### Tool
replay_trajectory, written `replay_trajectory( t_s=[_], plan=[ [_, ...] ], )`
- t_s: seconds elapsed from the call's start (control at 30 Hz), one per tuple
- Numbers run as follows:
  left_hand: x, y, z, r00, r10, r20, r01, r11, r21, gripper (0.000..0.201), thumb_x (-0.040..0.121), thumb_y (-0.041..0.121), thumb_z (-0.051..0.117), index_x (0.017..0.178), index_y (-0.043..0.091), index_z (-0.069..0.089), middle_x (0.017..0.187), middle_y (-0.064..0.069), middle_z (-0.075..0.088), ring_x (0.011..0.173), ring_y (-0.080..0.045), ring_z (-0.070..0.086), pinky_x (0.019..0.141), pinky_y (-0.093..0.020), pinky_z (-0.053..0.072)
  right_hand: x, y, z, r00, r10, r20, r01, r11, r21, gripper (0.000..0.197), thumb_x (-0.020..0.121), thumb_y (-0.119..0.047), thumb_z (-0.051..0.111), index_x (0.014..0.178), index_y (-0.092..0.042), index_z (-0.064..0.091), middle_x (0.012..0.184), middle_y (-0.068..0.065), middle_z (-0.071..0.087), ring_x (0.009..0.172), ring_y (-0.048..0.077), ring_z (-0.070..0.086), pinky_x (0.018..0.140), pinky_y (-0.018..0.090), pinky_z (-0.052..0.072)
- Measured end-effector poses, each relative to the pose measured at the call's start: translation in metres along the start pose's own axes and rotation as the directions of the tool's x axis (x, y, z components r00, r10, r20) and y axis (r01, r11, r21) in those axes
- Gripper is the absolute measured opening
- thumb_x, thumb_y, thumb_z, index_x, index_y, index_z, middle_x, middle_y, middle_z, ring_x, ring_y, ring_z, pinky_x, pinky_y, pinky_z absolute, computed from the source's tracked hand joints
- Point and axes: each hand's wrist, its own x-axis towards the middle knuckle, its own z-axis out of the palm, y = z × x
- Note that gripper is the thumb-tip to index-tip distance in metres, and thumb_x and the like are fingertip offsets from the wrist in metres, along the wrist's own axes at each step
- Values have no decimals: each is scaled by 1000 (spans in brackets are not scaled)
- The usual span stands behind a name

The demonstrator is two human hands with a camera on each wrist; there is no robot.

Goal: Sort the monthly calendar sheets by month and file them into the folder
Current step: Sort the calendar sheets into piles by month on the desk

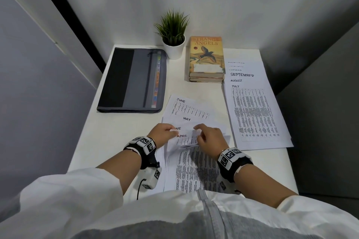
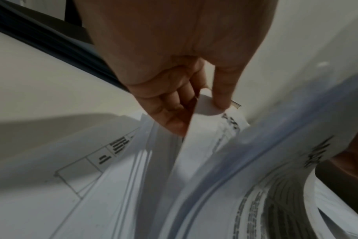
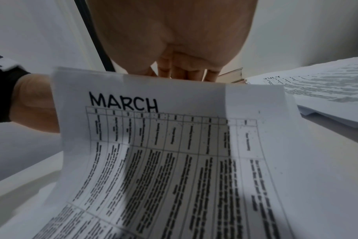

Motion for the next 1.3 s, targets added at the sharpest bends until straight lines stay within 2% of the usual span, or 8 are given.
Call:
replay_trajectory(
  t_s=[0.13,0.3,0.4,0.53,0.7,0.93,1.13,1.3],
  plan=[
    [-2,5,2,987,-14,158,24,998,-61,18,85,20,70,68,14,70,70,3,67,68,-13,62,70,-24,47,4,-1,1,999,-35,9,36,988,-149,25,89,-24,51,105,-22,70,90,-2,41,87,16,38,83,34,36],
    [7,3,-5,958,69,-279,-28,989,147,18,88,29,65,102,18,68,114,-2,58,105,-17,57,93,-33,44,2,-1,3,996,-74,-43,67,988,-138,41,98,-30,45,75,-10,72,84,3,54,85,21,43,77,33,32],
    [11,-2,-9,961,-63,-269,90,992,88,38,89,21,65,125,14,56,126,-6,55,115,-19,55,100,-33,43,4,-3,3,1000,2,-27,-2,1000,-10,45,100,-29,41,63,-9,58,60,2,51,63,23,49,72,29,31],
    [14,-6,-10,986,-92,-141,106,989,101,25,91,24,62,114,13,61,106,2,56,102,-18,56,85,-28,44,3,-6,5,998,54,29,-56,997,45,17,97,-21,44,105,-19,59,61,-2,59,64,23,57,77,31,41],
    [10,-9,-10,998,-18,-63,28,986,165,25,91,30,62,90,5,67,83,-11,63,76,-22,55,67,-28,40,10,-9,4,999,3,49,-3,1000,3,49,92,-17,49,141,-27,43,87,-2,61,75,17,59,87,33,44],
    [12,-11,-6,995,-51,-82,54,998,33,24,78,35,78,92,17,70,91,1,71,85,-17,65,73,-26,50,9,-4,11,998,-62,-2,61,989,-134,38,93,-20,53,130,-19,59,101,5,58,83,26,57,82,31,42],
    [12,-10,-7,990,-78,-114,81,996,27,32,89,50,62,89,18,66,83,7,65,76,-12,59,64,-24,42,7,-4,5,991,-132,-27,124,970,-211,16,73,-19,74,84,-12,65,93,4,59,88,24,52,75,35,42],
    [13,-15,-7,989,-95,-109,102,993,59,29,91,30,63,89,2,67,77,-10,57,73,-24,54,68,-30,41,9,-5,9,989,-117,85,134,961,-243,13,81,-27,66,93,-23,62,89,-5,59,89,18,54,97,35,34]
  ],
)
